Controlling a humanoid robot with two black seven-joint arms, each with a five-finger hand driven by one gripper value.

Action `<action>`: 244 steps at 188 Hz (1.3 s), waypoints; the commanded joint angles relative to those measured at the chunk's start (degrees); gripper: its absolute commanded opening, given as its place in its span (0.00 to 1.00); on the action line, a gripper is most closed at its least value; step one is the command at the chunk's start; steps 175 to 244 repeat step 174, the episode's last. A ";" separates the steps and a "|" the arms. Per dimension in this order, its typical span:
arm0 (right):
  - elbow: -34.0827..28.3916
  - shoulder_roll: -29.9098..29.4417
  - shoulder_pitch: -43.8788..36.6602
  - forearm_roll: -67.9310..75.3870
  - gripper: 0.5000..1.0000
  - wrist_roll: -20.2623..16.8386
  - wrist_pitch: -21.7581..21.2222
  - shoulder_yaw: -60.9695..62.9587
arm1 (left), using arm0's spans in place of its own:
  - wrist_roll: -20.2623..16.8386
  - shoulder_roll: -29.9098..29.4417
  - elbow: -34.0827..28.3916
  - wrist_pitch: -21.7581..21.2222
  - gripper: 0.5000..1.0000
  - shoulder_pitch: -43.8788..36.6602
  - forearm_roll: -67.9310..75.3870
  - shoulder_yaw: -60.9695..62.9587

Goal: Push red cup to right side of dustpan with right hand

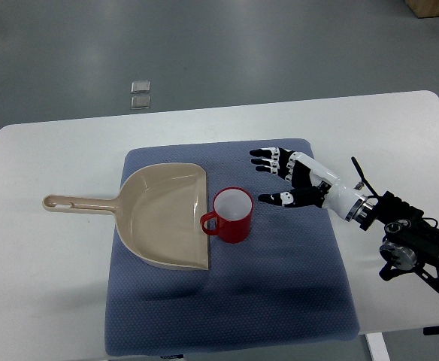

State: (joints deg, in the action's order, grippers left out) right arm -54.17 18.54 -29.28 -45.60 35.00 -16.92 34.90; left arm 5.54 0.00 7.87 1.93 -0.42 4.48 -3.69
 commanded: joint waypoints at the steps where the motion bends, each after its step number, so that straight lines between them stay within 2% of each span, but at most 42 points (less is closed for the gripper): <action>1: 1.00 1.50 -0.25 2.88 0.83 0.00 0.05 -0.01 | 0.00 0.00 -0.05 0.00 1.00 -0.02 0.00 0.00; 40: 3.02 2.73 0.10 8.86 0.82 0.00 0.57 1.05 | 0.00 0.00 0.04 0.00 1.00 -0.02 0.00 0.00; 63: 3.28 2.82 0.63 13.86 0.82 0.00 6.11 1.31 | 0.00 0.00 0.04 0.00 1.00 -0.02 0.00 0.00; 75: 3.02 2.82 0.63 15.54 0.83 0.00 7.17 1.31 | 0.00 0.00 -0.05 0.00 1.00 -0.02 0.00 0.00; 244: 3.20 2.73 0.80 19.05 0.85 0.00 7.69 1.40 | 0.00 0.00 0.04 0.00 1.00 -0.02 0.00 0.00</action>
